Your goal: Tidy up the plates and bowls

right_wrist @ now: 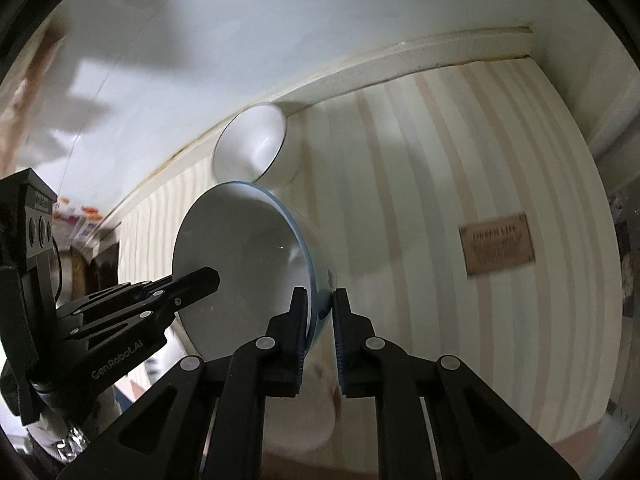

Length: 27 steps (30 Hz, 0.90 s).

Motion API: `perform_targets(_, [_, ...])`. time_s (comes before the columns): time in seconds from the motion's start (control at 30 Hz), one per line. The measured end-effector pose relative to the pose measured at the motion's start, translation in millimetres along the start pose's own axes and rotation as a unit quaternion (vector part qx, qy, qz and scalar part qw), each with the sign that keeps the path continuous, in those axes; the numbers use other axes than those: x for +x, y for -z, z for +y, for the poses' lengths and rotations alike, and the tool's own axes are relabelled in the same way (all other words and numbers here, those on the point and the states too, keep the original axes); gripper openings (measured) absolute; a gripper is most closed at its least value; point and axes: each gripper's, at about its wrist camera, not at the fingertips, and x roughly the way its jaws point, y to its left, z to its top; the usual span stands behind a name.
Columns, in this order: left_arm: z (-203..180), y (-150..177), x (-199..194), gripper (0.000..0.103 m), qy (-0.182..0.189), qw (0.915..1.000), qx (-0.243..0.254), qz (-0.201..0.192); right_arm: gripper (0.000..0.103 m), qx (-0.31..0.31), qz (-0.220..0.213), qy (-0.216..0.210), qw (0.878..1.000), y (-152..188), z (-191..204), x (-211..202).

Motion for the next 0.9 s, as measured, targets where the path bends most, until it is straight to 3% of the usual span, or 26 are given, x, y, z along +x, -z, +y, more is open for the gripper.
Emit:
perform_targets(0.17, [-0.6,34.6,-2.0,0.009,0.005,0.9997,0.003,0.024,0.014,0.008,0.018,-0.012,1.000,38.2,2.8,-6.9])
perform_targets(0.4, [9.2,67.0,19.0,0.009,-0.005,0.9983,-0.003,0.059,0.014,0.023,0.063,-0.018,0.998,83.1,1.5,18.5])
perform_targets(0.9, [-3.2,78.2,51.9,0.010,-0.049,0.9936,0.033,0.096,0.014,0.039,0.097,0.000,0.994,100.1,-8.5,43.4])
